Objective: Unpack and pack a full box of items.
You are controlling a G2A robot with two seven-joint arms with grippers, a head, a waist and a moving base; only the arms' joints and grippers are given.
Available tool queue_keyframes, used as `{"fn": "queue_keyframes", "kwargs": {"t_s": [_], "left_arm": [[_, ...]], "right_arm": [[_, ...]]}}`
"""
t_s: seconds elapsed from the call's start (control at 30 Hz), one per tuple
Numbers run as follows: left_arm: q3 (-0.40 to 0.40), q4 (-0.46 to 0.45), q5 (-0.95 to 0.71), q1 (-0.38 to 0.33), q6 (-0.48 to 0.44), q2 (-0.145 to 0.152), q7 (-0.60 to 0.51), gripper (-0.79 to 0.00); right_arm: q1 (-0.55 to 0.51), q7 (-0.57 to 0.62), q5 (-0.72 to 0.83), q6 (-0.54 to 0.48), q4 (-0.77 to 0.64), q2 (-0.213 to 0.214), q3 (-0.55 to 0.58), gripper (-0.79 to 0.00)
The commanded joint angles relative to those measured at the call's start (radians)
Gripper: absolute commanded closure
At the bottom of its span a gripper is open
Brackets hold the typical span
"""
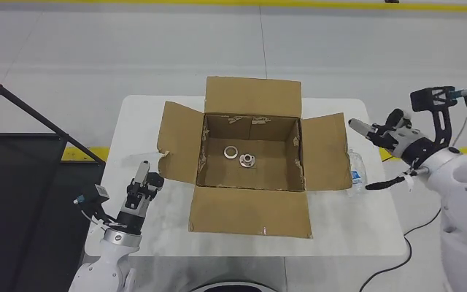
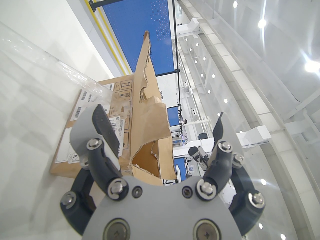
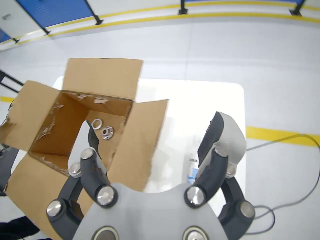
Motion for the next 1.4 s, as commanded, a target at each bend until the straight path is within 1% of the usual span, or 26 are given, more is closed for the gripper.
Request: {"fn": "queue_keyframes", "kwargs": {"t_s": [0.0, 0.13, 0.3, 0.4, 0.5, 0.53, 1.0, 1.07, 1.13, 1.2, 1.3, 1.37], "left_arm": [[0.000, 0.000, 0.000, 0.000, 0.000, 0.000, 0.000, -0.785], [0.000, 0.000, 0.000, 0.000, 0.000, 0.000, 0.000, -0.785], [0.000, 0.000, 0.000, 0.000, 0.000, 0.000, 0.000, -0.785], [0.000, 0.000, 0.000, 0.000, 0.000, 0.000, 0.000, -0.785], [0.000, 0.000, 0.000, 0.000, 0.000, 0.000, 0.000, -0.785], [0.000, 0.000, 0.000, 0.000, 0.000, 0.000, 0.000, -0.785], [0.000, 0.000, 0.000, 0.000, 0.000, 0.000, 0.000, -0.785], [0.000, 0.000, 0.000, 0.000, 0.000, 0.000, 0.000, -0.785], [0.000, 0.000, 0.000, 0.000, 0.000, 0.000, 0.000, -0.785], [0.000, 0.000, 0.000, 0.000, 0.000, 0.000, 0.000, -0.785], [0.000, 0.000, 0.000, 0.000, 0.000, 0.000, 0.000, -0.785], [0.000, 0.000, 0.000, 0.000, 0.000, 0.000, 0.000, -0.785]], "right_arm": [[0.042, 0.023, 0.017, -0.038, -0.013, -0.001, -0.080, -0.785], [0.173, 0.096, 0.011, -0.088, 0.035, -0.011, -0.278, -0.785], [0.359, 0.156, -0.014, -0.104, 0.184, -0.046, -0.552, -0.785], [0.453, 0.147, 0.009, -0.113, 0.285, -0.078, -0.686, -0.785], [0.518, 0.113, 0.046, -0.132, 0.381, -0.110, -0.787, -0.785], [0.533, 0.096, 0.044, -0.130, 0.409, -0.118, -0.810, -0.785], [0.533, 0.096, 0.044, -0.130, 0.409, -0.118, -0.810, -0.785], [0.519, 0.076, 0.032, -0.129, 0.423, -0.121, -0.826, -0.785], [0.535, 0.083, -0.014, -0.134, 0.443, -0.131, -0.868, -0.785], [0.564, 0.089, -0.079, -0.117, 0.469, -0.148, -0.923, -0.785], [0.605, 0.090, -0.110, -0.100, 0.534, -0.180, -1.002, -0.785], [0.636, 0.103, -0.113, -0.048, 0.598, -0.203, -1.037, -0.785]]}}
